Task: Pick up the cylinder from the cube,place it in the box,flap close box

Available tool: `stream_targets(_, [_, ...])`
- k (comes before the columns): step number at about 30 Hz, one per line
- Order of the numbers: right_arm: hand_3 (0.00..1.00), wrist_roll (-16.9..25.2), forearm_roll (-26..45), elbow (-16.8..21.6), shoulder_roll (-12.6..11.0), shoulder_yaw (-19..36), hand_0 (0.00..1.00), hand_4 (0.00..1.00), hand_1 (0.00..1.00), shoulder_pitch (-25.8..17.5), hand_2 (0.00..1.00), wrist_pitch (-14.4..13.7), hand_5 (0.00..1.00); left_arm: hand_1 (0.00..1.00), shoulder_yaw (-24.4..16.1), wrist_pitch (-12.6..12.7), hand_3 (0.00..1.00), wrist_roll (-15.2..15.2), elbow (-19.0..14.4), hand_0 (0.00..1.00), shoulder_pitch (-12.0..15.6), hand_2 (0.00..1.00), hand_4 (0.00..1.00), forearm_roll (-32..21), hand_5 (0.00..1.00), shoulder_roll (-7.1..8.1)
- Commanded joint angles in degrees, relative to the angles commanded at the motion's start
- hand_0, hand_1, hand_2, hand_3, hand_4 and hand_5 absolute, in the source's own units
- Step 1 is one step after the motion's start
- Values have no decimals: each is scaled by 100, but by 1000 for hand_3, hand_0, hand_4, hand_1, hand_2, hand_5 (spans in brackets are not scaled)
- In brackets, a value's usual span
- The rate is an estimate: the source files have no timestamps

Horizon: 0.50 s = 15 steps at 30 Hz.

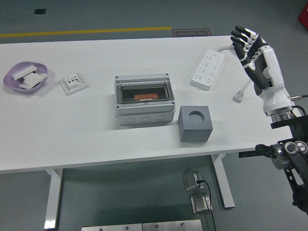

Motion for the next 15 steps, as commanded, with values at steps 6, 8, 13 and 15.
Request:
stream_targets(6, [817,-228,101,-334,44,-131,820,883,801,-42,802,-78,670,643,27,-9,621,11,0,632,-6,609,659,33,259,-1])
stream_targets(8, [807,-487,34,-538,40,-187,804,882,790,-87,795,1,670,643,41,-9,622,10,0,632,-12,609,659,27,259,1])
stream_targets(13, [807,-791,-194,-729,87,-205,794,877,780,-135,792,103,669,643,-3,-12,622,9,0,632,4,610,659,70,258,-2])
stream_targets(15, [807,-801,-248,-752,106,-205,794,877,780,-113,792,117,669,643,-33,-16,622,14,0,632,16,610,659,100,258,-10])
